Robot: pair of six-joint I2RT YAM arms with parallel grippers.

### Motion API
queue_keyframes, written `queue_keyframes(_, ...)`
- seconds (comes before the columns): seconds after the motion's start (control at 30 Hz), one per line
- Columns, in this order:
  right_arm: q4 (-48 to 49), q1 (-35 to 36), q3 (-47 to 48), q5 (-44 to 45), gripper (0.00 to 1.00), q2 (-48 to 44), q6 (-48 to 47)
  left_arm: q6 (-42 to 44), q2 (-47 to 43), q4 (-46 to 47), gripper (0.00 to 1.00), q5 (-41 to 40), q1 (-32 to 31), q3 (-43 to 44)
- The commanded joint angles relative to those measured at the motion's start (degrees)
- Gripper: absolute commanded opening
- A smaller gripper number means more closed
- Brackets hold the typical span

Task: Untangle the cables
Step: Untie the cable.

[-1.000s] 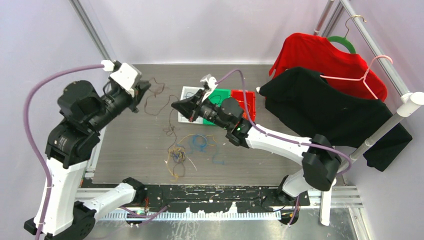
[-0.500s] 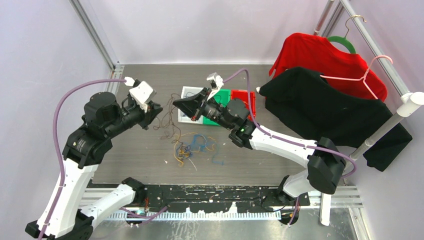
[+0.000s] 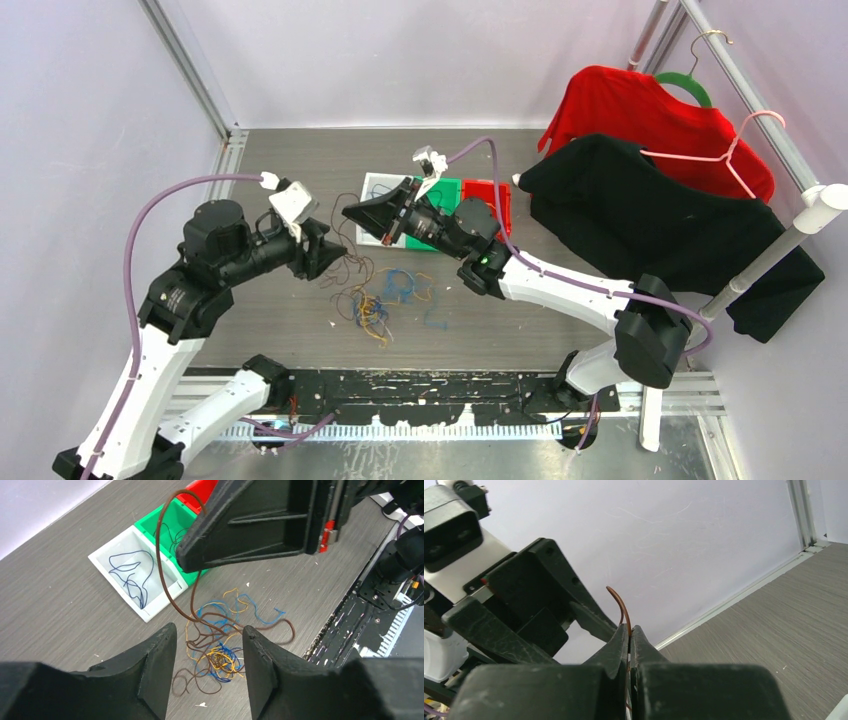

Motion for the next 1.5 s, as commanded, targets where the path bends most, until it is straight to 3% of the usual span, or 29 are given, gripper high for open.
queue_keyframes(0.0, 3.57, 0.78, 0.78, -1.49, 0.01, -2.47, 1.15, -2.97, -0.12, 5.28, 0.53, -1.58, 0.07, -0.37)
queue_keyframes(0.13, 3.87, 1.56, 1.35, -1.97, 0.01, -1.80, 1.48, -6.85, 1.22, 5.16, 0.55, 3.90, 0.07, -0.02)
queue_keyframes(0.23, 4.43, 2.10, 1.77, -2.16, 0.01, -1.45, 2.06, -7.63, 1.96, 5.91, 0.47, 6.25, 0.07, -0.51)
queue_keyframes(0.33, 4.44, 2.24, 1.40, -2.25, 0.01, -2.06, 2.09, -6.93, 2.17, 5.92, 0.30, 5.17, 0.11, -0.70)
queue_keyframes(0.4, 4.42, 2.30, 0.83, -2.05, 0.01, -2.78, 2.13, -6.79, 1.95, 6.16, 0.03, 3.09, 0.15, -0.74)
queue_keyframes(0.43, 4.65, 2.27, 0.50, -1.93, 0.03, -3.10, 2.13, -6.69, 1.82, 6.09, 0.00, 2.42, 0.09, -0.60)
queue_keyframes(0.53, 5.04, 2.28, -0.60, -1.98, 0.16, -4.15, 2.30, -6.55, 1.42, 6.19, 0.00, 1.96, 0.16, -0.22)
queue_keyframes(0.63, 4.92, 2.27, -2.86, -1.38, 0.44, -5.60, 2.49, -6.59, 1.47, 6.15, 0.00, 2.56, 0.09, 1.09)
queue_keyframes(0.8, 4.79, 1.96, -9.71, -1.31, 0.69, -11.02, 1.53, -4.32, 2.46, 4.66, 0.00, 5.05, 0.15, 5.07)
queue_keyframes(0.9, 2.78, 1.82, -13.47, -2.63, 0.79, -14.60, -1.34, -3.53, 3.55, 4.11, 0.00, 4.70, 0.14, 8.11)
queue_keyframes(1.03, -3.20, 1.91, -14.41, -4.36, 0.80, -14.72, -5.97, -3.50, 4.35, 3.33, 0.00, 5.75, 0.15, 10.70)
queue_keyframes(1.23, -0.97, 4.00, -11.50, -4.39, 0.83, -6.49, -7.88, -2.88, 5.55, 2.16, 0.00, 6.88, 0.10, 13.61)
queue_keyframes(1.37, -5.02, 6.66, -6.22, -1.67, 0.75, -1.36, -12.79, -3.05, 6.37, 1.59, 0.00, 7.18, 0.15, 15.57)
queue_keyframes(1.47, -2.44, 7.29, -5.64, -0.88, 0.67, 2.22, -11.67, -2.97, 7.40, 0.97, 0.00, 7.03, 0.09, 18.45)
